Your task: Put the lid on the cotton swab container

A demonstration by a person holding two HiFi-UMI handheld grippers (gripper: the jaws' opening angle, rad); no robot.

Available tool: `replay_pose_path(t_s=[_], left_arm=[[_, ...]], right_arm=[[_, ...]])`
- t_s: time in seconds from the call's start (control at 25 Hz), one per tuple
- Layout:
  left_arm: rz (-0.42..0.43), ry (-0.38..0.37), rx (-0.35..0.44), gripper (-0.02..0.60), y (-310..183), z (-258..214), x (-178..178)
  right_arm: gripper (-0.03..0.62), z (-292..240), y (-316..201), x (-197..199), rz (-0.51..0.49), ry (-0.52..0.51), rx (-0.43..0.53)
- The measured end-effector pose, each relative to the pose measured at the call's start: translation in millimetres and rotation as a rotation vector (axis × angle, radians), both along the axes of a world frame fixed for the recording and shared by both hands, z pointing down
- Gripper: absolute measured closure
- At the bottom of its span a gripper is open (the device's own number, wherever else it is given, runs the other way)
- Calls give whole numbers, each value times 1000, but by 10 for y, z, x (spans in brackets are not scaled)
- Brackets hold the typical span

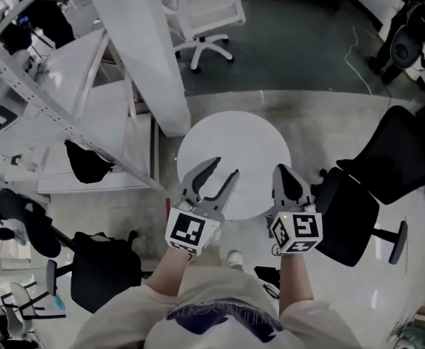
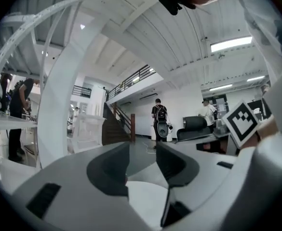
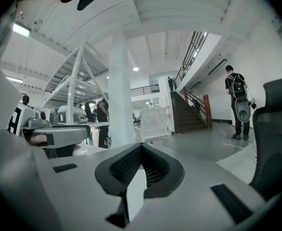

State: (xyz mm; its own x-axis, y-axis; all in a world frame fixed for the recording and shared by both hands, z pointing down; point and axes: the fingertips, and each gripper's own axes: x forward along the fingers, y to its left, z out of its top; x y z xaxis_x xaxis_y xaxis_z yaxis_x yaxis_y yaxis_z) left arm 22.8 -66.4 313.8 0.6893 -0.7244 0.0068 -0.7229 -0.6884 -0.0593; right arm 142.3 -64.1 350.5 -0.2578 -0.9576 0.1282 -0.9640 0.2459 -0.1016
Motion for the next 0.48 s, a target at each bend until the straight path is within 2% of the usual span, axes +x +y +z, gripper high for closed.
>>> replay_pose_path(t_s=[0.16, 0.32, 0.48], left_arm=[[-91, 25, 57, 469, 99, -293, -49], [-163, -11, 90, 559, 175, -371, -100], [-213, 11, 94, 578, 283, -453, -114]], right_arm=[[585, -324, 113, -35, -12, 46, 75], [585, -543, 205, -94, -27, 37, 132], [585, -639, 304, -129, -48, 44, 162]])
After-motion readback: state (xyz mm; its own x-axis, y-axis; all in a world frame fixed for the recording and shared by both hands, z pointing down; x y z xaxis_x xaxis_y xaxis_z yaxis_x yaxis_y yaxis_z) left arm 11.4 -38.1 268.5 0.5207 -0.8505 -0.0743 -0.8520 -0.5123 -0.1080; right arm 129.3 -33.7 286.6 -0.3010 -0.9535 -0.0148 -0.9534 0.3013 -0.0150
